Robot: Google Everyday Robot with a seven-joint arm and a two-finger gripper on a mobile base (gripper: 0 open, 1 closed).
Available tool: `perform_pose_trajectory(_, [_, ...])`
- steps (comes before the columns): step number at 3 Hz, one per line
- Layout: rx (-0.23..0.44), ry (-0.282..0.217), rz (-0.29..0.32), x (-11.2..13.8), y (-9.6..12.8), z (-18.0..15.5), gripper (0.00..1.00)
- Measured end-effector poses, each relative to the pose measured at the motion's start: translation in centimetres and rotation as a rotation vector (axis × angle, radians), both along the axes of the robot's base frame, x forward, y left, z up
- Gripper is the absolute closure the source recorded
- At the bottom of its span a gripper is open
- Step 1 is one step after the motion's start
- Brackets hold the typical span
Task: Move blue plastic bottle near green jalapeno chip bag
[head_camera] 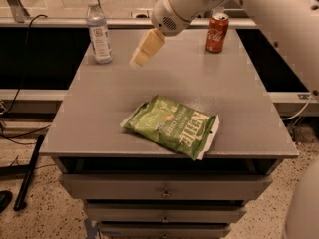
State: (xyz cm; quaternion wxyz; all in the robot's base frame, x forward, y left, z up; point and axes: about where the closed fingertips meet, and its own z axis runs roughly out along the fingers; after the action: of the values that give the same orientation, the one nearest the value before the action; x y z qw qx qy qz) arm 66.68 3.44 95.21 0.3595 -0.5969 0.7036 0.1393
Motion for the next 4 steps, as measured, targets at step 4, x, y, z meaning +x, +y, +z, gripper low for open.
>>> perform_pose_trajectory(4, [0.415,-0.013,-0.145,12.6,12.5,-2.4,0.0])
